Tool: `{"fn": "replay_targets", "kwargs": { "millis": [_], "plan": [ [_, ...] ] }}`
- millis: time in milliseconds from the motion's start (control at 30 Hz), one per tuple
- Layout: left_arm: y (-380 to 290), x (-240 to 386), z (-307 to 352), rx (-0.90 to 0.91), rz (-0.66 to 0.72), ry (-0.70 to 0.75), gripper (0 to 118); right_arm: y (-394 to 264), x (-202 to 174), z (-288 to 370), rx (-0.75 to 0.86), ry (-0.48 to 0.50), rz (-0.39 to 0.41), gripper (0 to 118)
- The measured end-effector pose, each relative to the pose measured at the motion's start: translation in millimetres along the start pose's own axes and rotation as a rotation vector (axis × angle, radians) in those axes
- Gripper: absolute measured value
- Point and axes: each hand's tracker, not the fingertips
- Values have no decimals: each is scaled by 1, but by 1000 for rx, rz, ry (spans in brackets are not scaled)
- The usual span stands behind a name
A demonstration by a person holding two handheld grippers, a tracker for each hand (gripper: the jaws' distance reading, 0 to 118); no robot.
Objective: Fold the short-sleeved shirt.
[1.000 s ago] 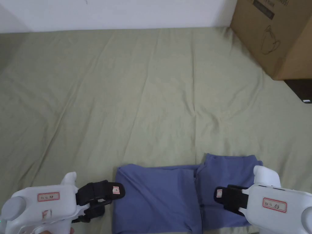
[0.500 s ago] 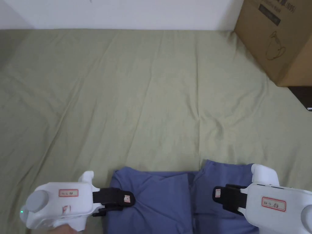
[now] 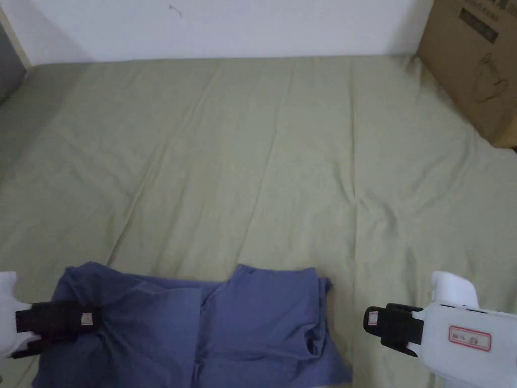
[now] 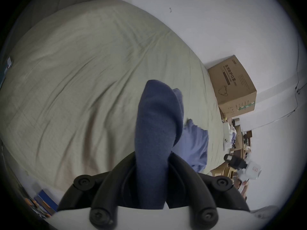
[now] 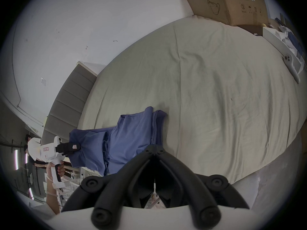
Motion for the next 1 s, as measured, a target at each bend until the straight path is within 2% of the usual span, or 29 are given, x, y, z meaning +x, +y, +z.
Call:
{"fn": "replay_targets", "kwargs": {
  "millis": [100, 133, 167, 233, 367, 500, 533, 567, 600, 633, 667, 700, 867, 900, 933, 967, 1000],
  "plan": [
    [-5, 38, -1, 26, 116, -52, 11, -2, 2, 4, 1, -4, 6, 0],
    [-7, 50, -4, 34, 208, -129, 11, -2, 3, 6, 4, -11, 10, 0],
    [-11, 65, -10, 22, 241, -205, 11, -3, 5, 8, 7, -17, 14, 0],
    [-15, 98, -25, -16, 126, -254, 11, -3, 10, 13, 16, -25, 5, 0],
    [-22, 166, -75, -79, -66, -152, 11, -6, 25, 22, 29, -36, -36, 0],
    [-31, 194, -141, -233, -98, -219, 21, -11, 39, 32, 43, -63, -62, 0],
    [-35, 197, -158, -290, -114, -229, 34, -13, 43, 35, 46, -69, -74, 0],
    [-43, 201, -168, -309, -79, -203, 53, -14, 47, 37, 46, -76, -88, 0],
    [-48, 205, -174, -312, -80, -196, 81, -15, 51, 38, 44, -84, -96, 0],
    [-51, 203, -184, -326, -109, -211, 96, -18, 54, 40, 46, -96, -100, 0],
    [-54, 205, -185, -336, -132, -221, 104, -20, 58, 41, 46, -107, -105, 0],
    [-56, 206, -183, -330, -151, -206, 105, -21, 61, 43, 42, -118, -109, 0],
    [-40, 193, -149, -252, -197, -197, 104, -24, 70, 46, 32, -125, -119, 0],
    [-39, 186, -144, -245, -194, -199, 100, -25, 70, 45, 31, -124, -120, 0],
    [-35, 180, -137, -236, -185, -196, 88, -25, 71, 44, 29, -125, -120, 0],
    [-32, 172, -132, -213, -169, -179, 63, -26, 71, 42, 24, -126, -119, 0],
    [-31, 165, -128, -194, -162, -179, 23, -27, 71, 40, 21, -126, -118, 0]
  ]
}}
